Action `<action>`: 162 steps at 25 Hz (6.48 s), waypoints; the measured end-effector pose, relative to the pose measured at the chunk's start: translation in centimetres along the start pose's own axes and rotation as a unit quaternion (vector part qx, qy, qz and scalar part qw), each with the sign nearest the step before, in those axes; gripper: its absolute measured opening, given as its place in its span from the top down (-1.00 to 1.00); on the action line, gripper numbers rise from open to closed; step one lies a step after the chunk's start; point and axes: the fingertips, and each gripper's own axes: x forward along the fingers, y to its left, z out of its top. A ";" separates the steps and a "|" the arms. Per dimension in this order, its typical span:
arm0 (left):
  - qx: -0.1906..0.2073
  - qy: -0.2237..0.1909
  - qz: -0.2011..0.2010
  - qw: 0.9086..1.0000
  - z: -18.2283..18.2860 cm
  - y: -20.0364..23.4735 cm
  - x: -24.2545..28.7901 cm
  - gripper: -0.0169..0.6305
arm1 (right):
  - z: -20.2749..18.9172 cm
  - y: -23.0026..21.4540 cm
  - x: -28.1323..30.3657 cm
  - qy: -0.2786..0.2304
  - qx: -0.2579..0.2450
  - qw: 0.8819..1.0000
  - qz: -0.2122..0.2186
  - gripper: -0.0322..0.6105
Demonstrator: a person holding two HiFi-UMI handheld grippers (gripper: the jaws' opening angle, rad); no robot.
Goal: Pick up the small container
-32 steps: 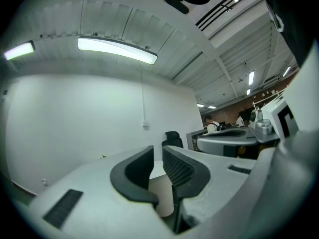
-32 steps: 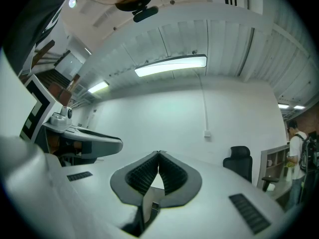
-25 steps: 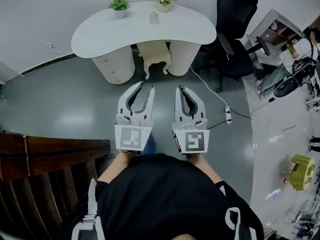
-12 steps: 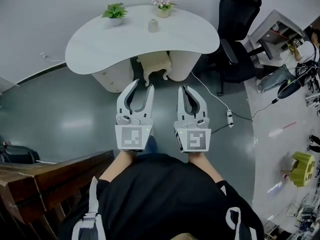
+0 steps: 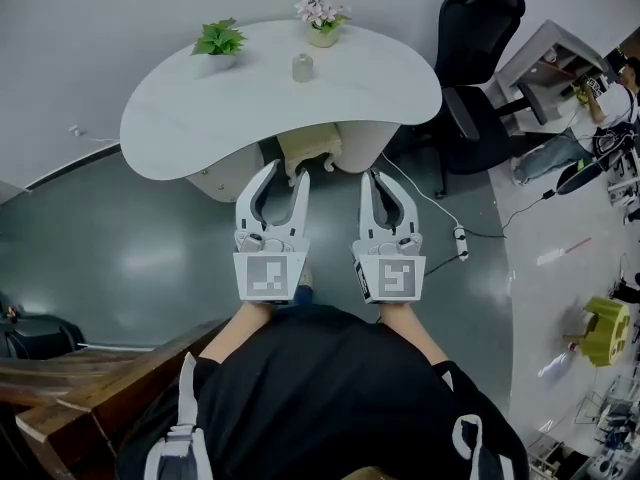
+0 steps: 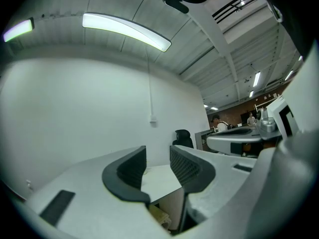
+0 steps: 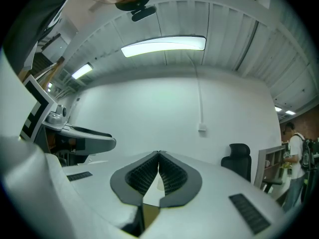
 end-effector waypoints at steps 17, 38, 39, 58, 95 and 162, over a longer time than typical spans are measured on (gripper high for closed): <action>-0.013 0.019 -0.010 1.000 -1.7 4.0 6.2 0.44 | -1.4 -0.7 7.1 0.005 0.004 1.000 0.006 0.83; -0.026 0.020 0.020 0.999 -3.4 8.4 20.4 0.43 | -5.6 -6.3 21.9 0.002 0.010 0.998 0.065 0.83; -0.026 0.021 0.024 0.999 -3.5 8.7 21.2 0.43 | -5.8 -6.6 22.8 0.002 0.011 0.997 0.070 0.83; -0.020 0.061 0.067 0.996 -8.5 12.1 31.8 0.43 | -13.2 -9.3 33.4 0.044 0.004 0.987 0.153 0.83; -0.056 0.166 0.001 0.985 -26.6 14.2 40.4 0.09 | -25.4 -9.3 39.6 0.097 0.055 0.987 0.111 0.83; -0.011 0.101 -0.010 0.995 -13.0 13.5 42.5 -0.05 | -17.5 -13.2 40.1 0.056 0.033 0.996 0.066 0.83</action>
